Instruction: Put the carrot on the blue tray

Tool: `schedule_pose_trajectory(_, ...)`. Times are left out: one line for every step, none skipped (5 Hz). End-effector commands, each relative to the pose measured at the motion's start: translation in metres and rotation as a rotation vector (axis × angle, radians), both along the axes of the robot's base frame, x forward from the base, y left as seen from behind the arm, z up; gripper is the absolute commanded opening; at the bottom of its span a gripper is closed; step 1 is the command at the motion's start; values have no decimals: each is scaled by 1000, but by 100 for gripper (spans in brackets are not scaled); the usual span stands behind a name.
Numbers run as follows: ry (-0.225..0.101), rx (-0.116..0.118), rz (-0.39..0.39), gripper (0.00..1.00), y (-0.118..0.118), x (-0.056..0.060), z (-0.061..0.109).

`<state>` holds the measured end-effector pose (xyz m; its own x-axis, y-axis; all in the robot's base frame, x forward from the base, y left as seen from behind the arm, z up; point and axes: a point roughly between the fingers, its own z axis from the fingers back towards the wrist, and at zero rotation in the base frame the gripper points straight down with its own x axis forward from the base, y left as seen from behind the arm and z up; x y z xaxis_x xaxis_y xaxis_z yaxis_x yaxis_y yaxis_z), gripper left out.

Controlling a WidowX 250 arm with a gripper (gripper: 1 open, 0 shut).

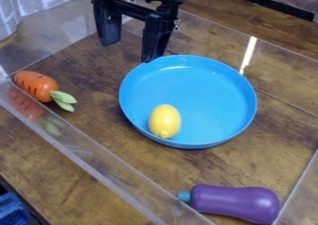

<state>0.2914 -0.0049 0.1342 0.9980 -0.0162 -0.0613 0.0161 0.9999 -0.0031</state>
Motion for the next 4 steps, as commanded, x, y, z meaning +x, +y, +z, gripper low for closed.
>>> schedule_pose_trajectory(16,-2,-24,100,2,-2,-5)
schedule_pose_trajectory(28,-7,-83,100,19,-7,-10)
schedule_pose_trajectory(35,-11,-130,100,28,-11,-12)
schedule_pose_trajectory(46,-14,-170,100,32,-12,-16)
